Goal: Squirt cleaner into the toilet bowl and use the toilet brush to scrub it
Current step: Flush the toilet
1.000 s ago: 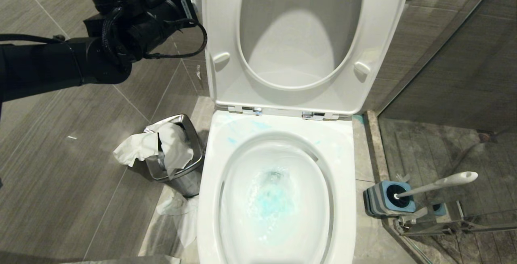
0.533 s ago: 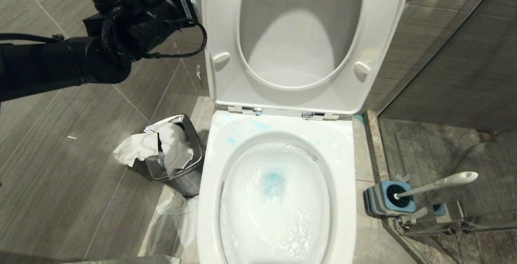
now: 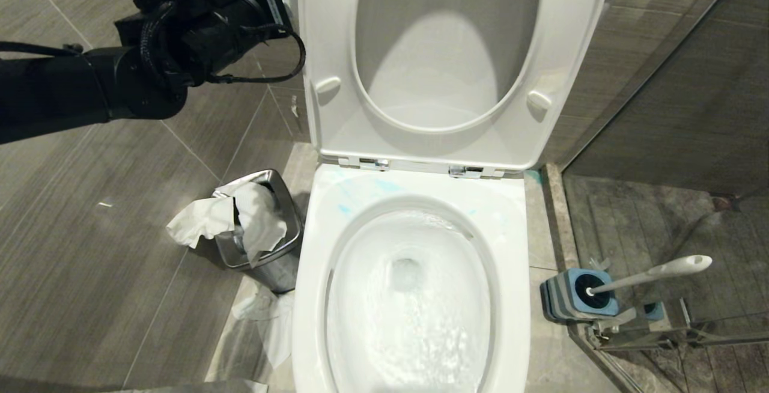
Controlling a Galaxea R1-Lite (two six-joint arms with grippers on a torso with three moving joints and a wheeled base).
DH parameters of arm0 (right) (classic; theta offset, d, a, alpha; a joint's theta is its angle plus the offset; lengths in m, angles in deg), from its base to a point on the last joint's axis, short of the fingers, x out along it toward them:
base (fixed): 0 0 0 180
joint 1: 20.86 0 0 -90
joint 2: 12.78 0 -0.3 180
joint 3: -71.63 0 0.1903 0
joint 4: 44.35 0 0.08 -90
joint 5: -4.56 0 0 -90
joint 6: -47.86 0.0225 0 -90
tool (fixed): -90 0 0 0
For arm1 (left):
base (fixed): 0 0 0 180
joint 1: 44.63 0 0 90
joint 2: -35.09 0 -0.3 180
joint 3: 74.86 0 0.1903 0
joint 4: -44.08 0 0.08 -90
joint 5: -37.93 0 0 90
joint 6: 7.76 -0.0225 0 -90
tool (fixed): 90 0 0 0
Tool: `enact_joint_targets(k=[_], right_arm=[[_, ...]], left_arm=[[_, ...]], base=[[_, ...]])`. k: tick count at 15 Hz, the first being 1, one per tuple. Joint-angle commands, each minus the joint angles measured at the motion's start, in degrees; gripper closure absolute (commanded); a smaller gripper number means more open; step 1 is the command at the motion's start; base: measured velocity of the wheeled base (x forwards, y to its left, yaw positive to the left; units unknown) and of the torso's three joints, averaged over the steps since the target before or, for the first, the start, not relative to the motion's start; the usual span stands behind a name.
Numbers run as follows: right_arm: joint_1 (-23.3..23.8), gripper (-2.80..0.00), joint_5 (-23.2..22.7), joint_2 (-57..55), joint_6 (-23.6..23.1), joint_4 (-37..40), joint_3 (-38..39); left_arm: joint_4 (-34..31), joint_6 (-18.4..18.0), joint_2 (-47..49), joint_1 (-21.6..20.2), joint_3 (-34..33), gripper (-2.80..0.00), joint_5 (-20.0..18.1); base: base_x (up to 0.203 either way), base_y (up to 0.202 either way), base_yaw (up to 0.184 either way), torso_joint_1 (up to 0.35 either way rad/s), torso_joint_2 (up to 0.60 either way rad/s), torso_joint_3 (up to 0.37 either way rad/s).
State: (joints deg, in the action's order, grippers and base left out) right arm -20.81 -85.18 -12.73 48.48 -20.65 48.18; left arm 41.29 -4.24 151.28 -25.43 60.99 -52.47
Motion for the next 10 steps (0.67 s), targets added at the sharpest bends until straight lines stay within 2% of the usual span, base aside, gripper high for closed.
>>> enact_joint_targets(k=[1, 6, 10], right_arm=[[0.0, 0.0, 0.0, 0.0, 0.0, 0.0, 0.0], [0.0, 0.0, 0.0, 0.0, 0.0, 0.0, 0.0], [0.0, 0.0, 0.0, 0.0, 0.0, 0.0, 0.0]], left_arm=[[0.7, 0.0, -4.3, -0.2, 0.1, 0.0, -0.2], [1.1, -0.2, -12.9, -0.5, 0.0, 0.0, 0.0], [0.9, -5.3, -19.2, -1.3, -1.1, 0.0, 0.1]], base=[[0.0, 0.0, 0.0, 0.0, 0.0, 0.0], [0.0, 0.0, 0.0, 0.0, 0.0, 0.0], [0.0, 0.0, 0.0, 0.0, 0.0, 0.0]])
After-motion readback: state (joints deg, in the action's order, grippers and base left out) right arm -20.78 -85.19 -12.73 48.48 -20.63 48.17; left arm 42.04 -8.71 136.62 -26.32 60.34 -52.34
